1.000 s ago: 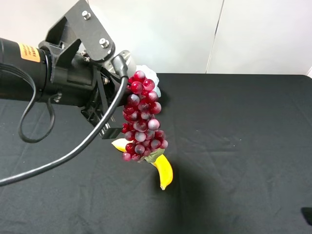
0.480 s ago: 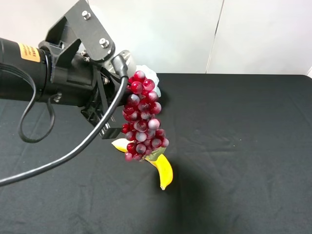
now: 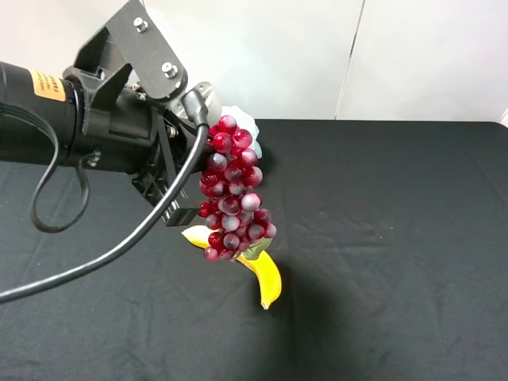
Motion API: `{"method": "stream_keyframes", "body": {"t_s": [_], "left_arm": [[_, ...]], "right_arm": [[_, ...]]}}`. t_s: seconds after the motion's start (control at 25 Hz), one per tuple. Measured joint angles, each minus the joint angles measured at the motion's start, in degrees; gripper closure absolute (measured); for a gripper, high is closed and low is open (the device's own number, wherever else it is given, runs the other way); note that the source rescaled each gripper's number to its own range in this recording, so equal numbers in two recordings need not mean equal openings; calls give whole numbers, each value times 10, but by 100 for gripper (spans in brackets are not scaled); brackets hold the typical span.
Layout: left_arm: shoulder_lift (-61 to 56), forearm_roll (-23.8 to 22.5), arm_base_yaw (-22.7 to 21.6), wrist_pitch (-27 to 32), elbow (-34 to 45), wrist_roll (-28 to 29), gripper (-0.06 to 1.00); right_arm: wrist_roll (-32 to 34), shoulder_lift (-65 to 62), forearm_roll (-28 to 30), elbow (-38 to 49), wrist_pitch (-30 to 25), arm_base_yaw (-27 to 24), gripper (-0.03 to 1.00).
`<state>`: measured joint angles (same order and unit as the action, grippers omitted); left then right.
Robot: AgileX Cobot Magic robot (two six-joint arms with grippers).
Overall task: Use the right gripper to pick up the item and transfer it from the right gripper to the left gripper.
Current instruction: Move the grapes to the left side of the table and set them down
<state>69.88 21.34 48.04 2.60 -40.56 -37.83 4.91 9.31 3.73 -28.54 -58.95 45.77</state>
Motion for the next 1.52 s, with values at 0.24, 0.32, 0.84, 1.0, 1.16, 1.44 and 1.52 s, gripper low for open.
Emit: {"method": "stream_keyframes", "body": {"t_s": [0.24,0.32,0.84,1.0,1.16,1.44,1.52], "left_arm": [[0,0,0,0,0,0,91],[0,0,0,0,0,0,91],[0,0,0,0,0,0,91],[0,0,0,0,0,0,91],[0,0,-4,19,-19,5,91],[0,-3,-76,174,-125,81,92],[0,-21,-107,223,-155,113,92]], "right_arm": [[0,0,-1,0,4,-70,-3],[1,-4,-1,0,6,-125,-3],[2,-96,-1,0,5,-411,-3],[2,-96,-2,0,5,-415,-3],[2,-96,-2,0,5,-415,-3],[2,-96,-2,0,5,-415,-3],[2,-96,-2,0,5,-415,-3]]}}
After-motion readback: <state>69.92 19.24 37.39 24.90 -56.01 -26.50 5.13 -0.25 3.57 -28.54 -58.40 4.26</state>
